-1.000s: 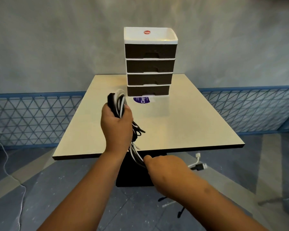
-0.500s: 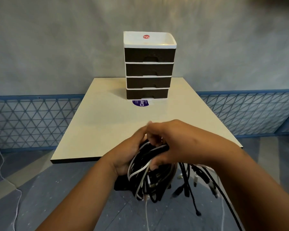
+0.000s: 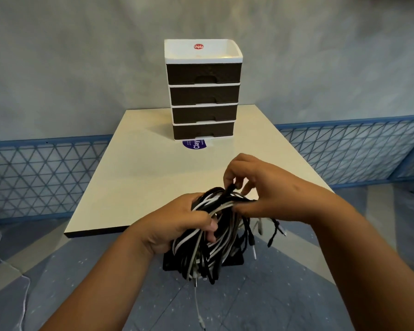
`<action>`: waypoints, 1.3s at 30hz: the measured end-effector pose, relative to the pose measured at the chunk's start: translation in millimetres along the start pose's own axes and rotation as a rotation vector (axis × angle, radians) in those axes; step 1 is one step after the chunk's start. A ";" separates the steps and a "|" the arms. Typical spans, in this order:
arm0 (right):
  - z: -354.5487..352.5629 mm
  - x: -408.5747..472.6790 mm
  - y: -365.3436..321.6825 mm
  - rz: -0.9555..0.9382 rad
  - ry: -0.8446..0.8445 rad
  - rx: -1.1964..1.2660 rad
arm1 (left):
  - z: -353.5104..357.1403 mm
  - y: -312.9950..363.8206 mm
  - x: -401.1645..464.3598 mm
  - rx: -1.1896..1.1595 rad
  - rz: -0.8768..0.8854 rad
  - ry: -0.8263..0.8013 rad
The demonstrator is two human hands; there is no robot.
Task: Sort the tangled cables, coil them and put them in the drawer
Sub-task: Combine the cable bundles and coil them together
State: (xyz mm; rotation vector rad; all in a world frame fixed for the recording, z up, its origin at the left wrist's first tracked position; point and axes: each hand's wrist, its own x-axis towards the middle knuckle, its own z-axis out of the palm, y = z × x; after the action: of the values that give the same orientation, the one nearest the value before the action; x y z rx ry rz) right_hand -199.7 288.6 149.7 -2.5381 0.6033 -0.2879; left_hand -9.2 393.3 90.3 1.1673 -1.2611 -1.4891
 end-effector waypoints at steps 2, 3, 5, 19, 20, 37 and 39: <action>8.2 -2.4 10.8 0.035 0.081 0.035 | 0.9 -2.8 0.6 -0.177 0.002 -0.012; 14.2 -3.8 14.9 0.062 0.096 0.102 | 1.7 -3.2 0.4 -0.276 0.011 -0.033; 26.3 -6.1 19.5 0.117 0.061 0.280 | 1.6 -3.0 0.1 -0.460 0.038 -0.100; 19.7 -0.8 2.2 0.176 0.074 0.157 | -15.3 16.3 2.0 -0.046 -0.024 -0.056; 18.8 0.3 1.1 0.184 0.080 0.124 | -13.7 18.0 2.7 0.000 -0.009 -0.022; 19.0 -16.7 77.3 0.191 -0.083 0.855 | -22.1 10.8 15.3 -0.278 0.145 0.426; 33.6 -20.9 83.9 0.177 -0.134 0.905 | -32.6 13.8 15.4 -0.257 0.166 0.444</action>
State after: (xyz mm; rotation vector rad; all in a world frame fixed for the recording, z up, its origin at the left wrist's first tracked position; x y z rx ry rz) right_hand -237.9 248.1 75.4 -1.6100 0.4877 -0.2480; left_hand 19.8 369.7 99.9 1.1133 -0.8169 -1.1481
